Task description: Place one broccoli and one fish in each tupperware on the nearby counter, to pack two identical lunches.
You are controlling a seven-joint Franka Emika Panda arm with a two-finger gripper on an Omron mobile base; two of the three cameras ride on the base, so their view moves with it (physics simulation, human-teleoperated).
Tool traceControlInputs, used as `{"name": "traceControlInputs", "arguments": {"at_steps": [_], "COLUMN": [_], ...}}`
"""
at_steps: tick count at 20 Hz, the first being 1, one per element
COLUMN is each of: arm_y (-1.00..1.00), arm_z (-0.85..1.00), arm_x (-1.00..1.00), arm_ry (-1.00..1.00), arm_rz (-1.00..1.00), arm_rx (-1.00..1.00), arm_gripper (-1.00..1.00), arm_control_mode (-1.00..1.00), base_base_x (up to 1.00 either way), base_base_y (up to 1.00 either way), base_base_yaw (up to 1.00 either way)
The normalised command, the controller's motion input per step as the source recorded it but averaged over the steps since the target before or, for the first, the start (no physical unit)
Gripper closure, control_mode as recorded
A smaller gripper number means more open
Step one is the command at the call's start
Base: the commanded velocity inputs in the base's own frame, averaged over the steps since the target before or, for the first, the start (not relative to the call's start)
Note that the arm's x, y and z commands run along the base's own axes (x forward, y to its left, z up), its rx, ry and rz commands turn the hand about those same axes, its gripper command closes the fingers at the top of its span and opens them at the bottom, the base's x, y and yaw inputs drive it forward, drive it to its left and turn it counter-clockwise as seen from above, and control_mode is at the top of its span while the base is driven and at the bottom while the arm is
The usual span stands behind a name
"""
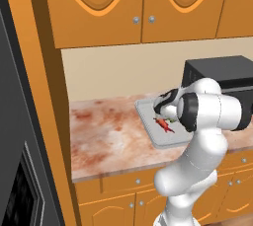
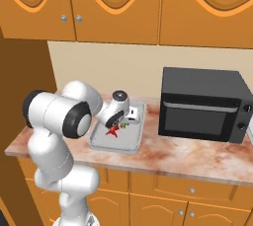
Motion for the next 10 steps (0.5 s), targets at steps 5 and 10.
{"name": "traceControlInputs", "arguments": {"at_steps": [5,10], "arm_y": [0.00,0.00], "arm_z": [0.08,0.66], "arm_x": [0.29,-0.78], "arm_ry": [0.07,0.02], "arm_rz": [0.00,0.00], "arm_rx": [0.00,0.00], "arm_gripper": [-1.00,-1.00], "arm_control_mode": [-1.00,-1.00], "base_base_x": [0.00,0.00], "base_base_y": [0.00,0.00], "base_base_yaw": [0.00,0.00]}}
